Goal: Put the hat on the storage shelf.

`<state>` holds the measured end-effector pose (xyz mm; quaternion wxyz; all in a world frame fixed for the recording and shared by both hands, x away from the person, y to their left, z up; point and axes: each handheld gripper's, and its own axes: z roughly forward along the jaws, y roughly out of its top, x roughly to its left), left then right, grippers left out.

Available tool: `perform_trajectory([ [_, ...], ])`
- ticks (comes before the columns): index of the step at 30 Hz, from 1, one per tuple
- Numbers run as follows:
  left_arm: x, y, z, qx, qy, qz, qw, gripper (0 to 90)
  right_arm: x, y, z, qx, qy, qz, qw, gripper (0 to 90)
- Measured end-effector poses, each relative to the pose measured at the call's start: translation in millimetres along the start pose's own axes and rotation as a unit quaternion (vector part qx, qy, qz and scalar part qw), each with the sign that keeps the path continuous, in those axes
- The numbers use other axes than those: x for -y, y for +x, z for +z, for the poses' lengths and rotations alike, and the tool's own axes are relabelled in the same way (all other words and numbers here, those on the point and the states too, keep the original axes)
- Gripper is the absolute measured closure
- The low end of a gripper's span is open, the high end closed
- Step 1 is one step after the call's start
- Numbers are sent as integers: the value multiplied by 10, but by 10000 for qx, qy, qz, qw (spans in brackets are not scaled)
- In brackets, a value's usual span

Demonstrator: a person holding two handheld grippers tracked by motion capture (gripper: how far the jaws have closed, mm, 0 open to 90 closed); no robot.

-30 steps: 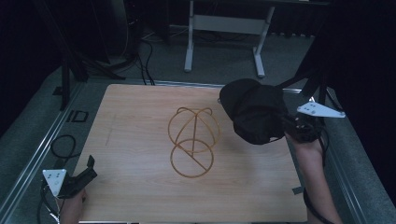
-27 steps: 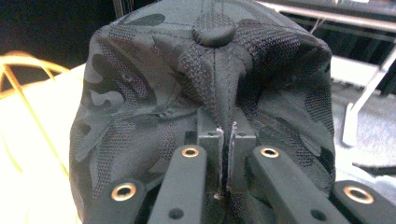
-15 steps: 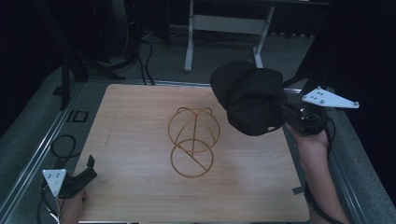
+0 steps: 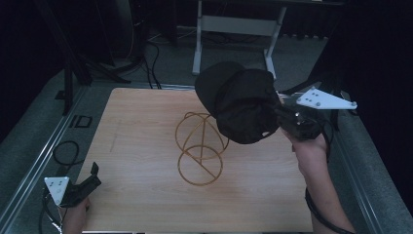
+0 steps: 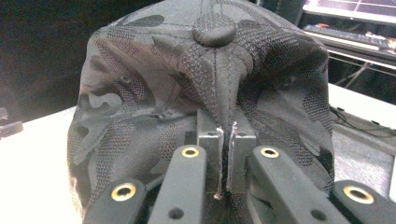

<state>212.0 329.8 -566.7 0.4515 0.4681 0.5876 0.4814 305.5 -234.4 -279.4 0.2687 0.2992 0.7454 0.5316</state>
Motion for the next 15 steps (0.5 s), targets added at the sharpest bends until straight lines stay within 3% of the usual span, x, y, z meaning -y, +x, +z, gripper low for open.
perform_trajectory([
  [10,0,1,-1,10,-3,1,10000,5,-94,233,173,-296,-3,-116,9995,872],
  [15,1,2,-2,15,-11,-2,10000,5,-118,418,317,-535,42,-213,9983,872],
])
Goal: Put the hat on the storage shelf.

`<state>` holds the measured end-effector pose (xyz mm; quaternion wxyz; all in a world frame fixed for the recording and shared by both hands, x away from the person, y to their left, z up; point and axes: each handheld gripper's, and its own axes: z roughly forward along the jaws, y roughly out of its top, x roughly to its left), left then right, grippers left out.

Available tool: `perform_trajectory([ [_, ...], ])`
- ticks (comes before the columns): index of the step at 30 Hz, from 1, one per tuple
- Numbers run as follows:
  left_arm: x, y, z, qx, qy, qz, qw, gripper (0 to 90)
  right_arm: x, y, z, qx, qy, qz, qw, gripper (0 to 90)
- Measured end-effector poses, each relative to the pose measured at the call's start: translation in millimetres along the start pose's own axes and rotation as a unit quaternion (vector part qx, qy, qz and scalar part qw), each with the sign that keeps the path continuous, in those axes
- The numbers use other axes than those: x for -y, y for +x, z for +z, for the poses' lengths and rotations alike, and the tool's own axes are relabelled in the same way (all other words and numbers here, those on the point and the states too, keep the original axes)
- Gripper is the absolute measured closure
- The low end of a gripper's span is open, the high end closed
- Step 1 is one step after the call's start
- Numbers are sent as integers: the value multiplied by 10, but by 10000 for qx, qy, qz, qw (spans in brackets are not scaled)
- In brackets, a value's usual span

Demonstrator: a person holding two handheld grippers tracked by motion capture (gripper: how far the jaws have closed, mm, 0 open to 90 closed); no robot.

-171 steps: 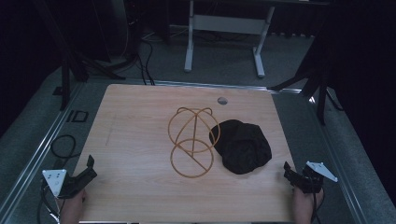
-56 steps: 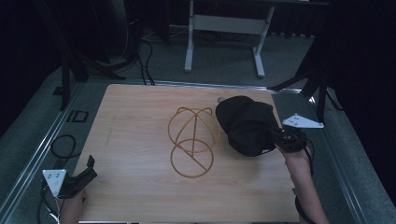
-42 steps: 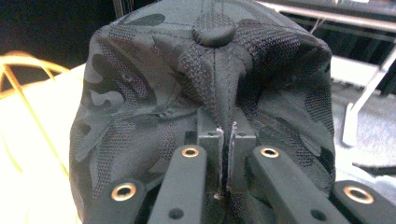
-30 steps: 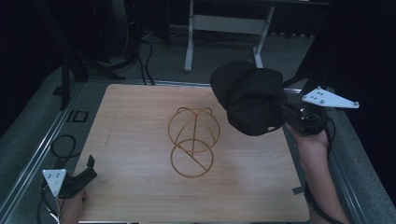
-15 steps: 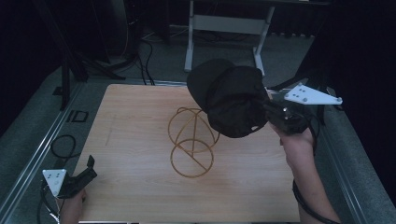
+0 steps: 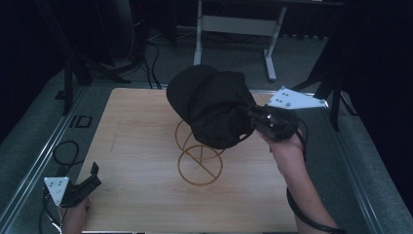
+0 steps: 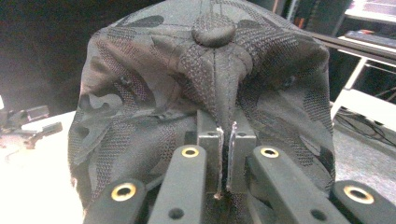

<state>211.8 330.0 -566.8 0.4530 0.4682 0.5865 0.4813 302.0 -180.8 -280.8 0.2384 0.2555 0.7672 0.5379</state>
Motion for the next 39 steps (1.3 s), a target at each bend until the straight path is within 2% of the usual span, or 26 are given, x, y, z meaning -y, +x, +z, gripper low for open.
perform_trajectory([
  [3,0,0,0,-1,-8,-7,10000,5,2,70,66,-100,33,-48,9999,872],
  [8,-1,2,-2,3,5,-7,10000,5,62,111,150,-169,109,-29,9998,872],
  [25,-1,2,2,2,-1,-13,10000,5,348,91,474,-245,602,100,9978,869],
  [30,-1,5,0,13,3,-15,10000,5,429,128,591,-242,780,110,9966,865],
  [36,-1,6,0,20,5,-20,10000,5,480,120,615,-265,737,174,9968,842],
  [39,-1,6,0,19,5,-20,10000,5,494,124,606,-330,710,225,9967,798],
])
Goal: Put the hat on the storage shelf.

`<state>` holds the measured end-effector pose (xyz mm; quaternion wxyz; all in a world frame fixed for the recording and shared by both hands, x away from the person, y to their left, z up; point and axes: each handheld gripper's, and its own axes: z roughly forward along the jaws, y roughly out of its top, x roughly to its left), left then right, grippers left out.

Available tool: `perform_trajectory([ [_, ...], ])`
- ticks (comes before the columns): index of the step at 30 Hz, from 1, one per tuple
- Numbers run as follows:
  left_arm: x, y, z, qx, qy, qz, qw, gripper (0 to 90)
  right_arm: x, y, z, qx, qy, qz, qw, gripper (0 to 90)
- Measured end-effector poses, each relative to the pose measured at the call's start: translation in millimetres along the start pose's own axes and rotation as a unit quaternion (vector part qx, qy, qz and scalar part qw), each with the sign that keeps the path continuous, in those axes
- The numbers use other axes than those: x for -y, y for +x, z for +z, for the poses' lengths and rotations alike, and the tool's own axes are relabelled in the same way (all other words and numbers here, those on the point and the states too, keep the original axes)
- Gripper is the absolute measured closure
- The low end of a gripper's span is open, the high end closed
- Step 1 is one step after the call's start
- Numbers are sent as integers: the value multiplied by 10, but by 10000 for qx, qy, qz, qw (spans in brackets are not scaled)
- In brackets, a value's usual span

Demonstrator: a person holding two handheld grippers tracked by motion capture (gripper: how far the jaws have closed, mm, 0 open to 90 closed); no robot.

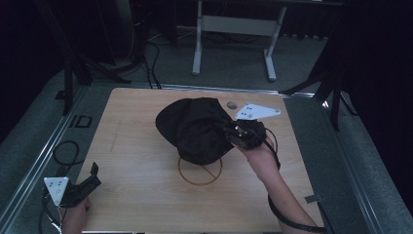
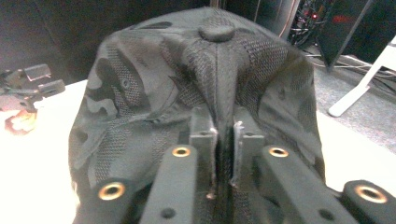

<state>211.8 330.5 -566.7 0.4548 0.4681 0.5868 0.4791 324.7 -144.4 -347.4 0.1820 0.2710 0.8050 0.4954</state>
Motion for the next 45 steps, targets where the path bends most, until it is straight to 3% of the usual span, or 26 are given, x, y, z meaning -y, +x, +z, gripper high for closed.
perform_trajectory([
  [4,-1,0,3,-3,11,0,10000,5,5,-12,-8,-18,-7,56,10000,771],
  [9,0,1,2,1,7,-13,10000,5,11,-56,-10,-160,-6,179,9997,673],
  [25,0,1,4,3,-1,-12,10000,5,-16,-53,-25,-118,-61,192,9997,631],
  [40,0,0,3,-2,-3,-11,10000,5,116,-288,-242,239,-108,268,9993,389],
  [45,1,-2,3,-4,-4,-16,10000,5,204,-391,-316,373,-70,409,9984,289],
])
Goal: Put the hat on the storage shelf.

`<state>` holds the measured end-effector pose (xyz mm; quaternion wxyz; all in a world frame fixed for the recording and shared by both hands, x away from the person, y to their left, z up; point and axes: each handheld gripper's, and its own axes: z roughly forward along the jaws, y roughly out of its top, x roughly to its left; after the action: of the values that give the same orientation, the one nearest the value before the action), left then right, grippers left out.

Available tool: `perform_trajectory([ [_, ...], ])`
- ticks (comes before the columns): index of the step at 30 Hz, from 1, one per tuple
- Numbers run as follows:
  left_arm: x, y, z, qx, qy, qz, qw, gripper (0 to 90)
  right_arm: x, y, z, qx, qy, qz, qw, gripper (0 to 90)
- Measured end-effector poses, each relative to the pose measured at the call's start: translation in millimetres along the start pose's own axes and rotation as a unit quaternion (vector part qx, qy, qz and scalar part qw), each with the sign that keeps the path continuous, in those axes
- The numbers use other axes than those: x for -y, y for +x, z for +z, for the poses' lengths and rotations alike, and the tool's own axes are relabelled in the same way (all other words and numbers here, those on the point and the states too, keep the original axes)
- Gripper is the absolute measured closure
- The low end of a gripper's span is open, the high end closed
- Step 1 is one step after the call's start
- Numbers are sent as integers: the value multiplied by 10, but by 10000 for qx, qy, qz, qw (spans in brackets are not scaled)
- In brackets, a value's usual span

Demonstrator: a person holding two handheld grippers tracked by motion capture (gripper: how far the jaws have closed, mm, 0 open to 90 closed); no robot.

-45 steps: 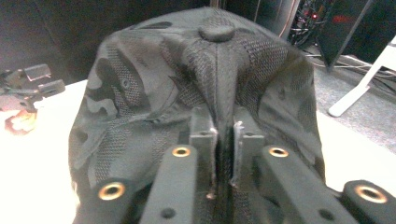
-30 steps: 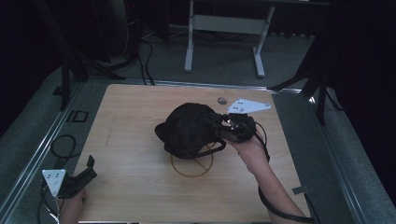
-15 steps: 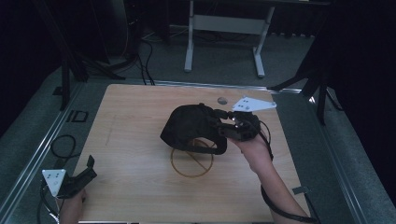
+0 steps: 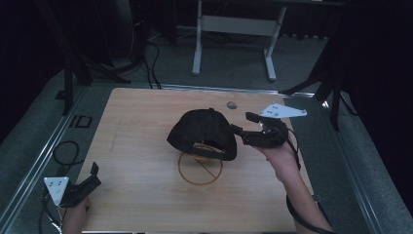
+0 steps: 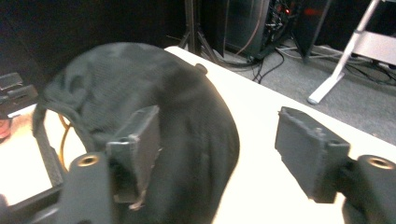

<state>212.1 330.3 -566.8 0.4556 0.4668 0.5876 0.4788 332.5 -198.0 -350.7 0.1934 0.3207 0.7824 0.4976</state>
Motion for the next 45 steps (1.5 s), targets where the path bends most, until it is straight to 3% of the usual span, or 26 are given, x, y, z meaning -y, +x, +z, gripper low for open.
perform_trajectory([
  [6,0,0,1,-2,-5,9,10000,5,132,-135,-40,29,13,109,9999,157],
  [14,0,1,1,3,-9,7,10000,5,341,-269,-44,207,76,223,9995,137],
  [27,1,-1,1,-2,-12,9,10000,5,896,-550,9,623,236,384,9970,130],
  [28,0,-1,0,-3,-8,12,10000,5,1027,-603,21,682,263,431,9964,129],
  [38,1,-3,1,-10,-10,15,10000,5,1521,-788,52,954,434,581,9928,127],
  [45,1,-4,1,-10,-10,16,10000,5,1849,-923,0,1295,626,834,9861,127],
])
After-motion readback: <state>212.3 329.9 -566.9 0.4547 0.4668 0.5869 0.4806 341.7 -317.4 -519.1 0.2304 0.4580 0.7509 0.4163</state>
